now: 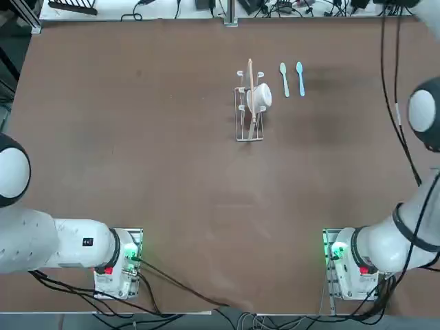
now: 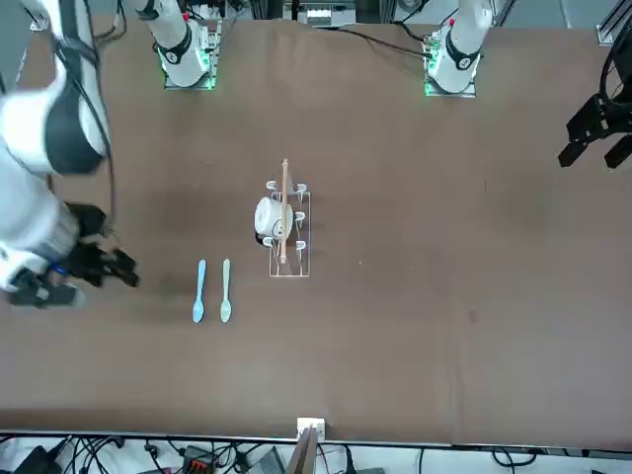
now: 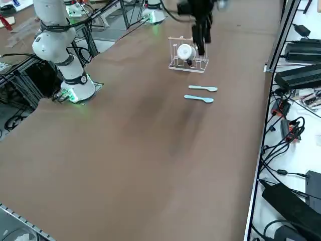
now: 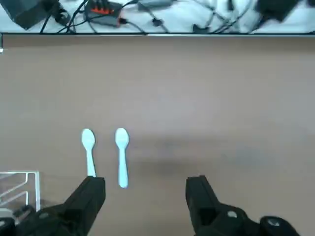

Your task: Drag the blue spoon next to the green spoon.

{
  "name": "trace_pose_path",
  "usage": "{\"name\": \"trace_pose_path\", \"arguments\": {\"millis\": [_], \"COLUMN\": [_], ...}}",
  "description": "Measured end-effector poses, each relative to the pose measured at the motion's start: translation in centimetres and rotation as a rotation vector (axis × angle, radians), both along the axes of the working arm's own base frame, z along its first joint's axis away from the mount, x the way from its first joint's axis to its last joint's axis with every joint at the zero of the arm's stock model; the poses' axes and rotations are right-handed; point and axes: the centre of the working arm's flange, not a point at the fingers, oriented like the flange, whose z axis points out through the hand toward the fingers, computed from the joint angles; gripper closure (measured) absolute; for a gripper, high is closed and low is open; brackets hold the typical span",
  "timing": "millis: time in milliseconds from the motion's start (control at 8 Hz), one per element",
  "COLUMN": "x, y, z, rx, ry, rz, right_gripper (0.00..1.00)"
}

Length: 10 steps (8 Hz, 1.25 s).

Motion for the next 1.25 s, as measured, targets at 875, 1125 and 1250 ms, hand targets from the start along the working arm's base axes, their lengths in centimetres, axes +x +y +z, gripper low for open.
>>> {"name": "trace_pose_path", "arguments": {"millis": [875, 1125, 1250], "x": [-8.0, -9.2, -9.5], "y": [-4.9, -4.5, -4.3], "z": [4.3, 3.9, 4.2], "rx": [0.011, 0.018, 0.019], "ry": [0.142, 0.148, 0.143], "rz": [-0.061, -0.066, -0.065], "right_gripper": [0.0, 0.0, 0.0]}}
